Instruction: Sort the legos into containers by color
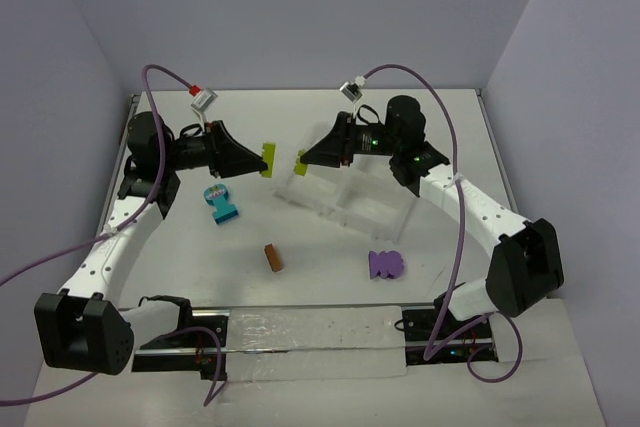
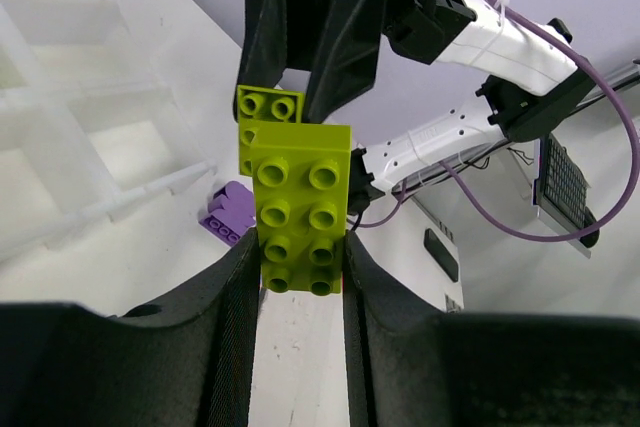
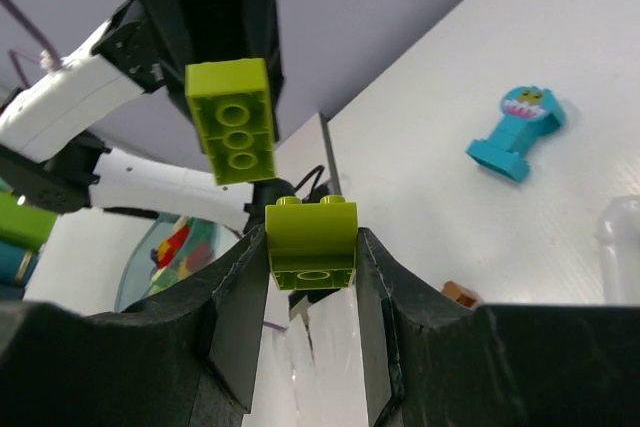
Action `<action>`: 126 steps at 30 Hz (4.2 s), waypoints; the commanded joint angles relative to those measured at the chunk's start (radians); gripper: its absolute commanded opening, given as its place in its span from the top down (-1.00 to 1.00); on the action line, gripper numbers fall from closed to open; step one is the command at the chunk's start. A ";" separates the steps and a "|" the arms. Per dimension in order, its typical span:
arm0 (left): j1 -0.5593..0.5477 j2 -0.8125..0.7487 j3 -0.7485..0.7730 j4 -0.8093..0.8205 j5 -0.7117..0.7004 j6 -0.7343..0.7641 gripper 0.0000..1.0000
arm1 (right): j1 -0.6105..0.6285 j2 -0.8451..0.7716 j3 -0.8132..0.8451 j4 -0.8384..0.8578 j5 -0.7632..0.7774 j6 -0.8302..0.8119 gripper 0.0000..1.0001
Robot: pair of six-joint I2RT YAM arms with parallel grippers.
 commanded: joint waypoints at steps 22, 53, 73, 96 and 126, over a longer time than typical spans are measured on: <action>0.015 0.024 0.055 -0.176 -0.252 0.054 0.99 | -0.062 0.330 0.380 -0.628 1.040 -0.245 0.86; -0.212 0.626 0.556 -0.382 -0.606 -0.053 0.99 | -0.069 0.413 0.581 -0.761 1.066 -0.296 -0.36; -0.316 1.074 1.012 -0.575 -0.799 0.026 0.87 | -0.095 -0.343 0.014 -0.825 1.168 -0.233 -0.39; -0.350 0.852 0.944 -0.672 -0.903 0.115 -0.82 | -0.093 -0.534 -0.092 -0.996 1.191 -0.212 -0.41; -0.363 -0.159 -0.019 -1.139 -1.594 -0.213 -0.91 | 0.593 -0.271 -0.183 -0.875 1.322 -0.006 -0.41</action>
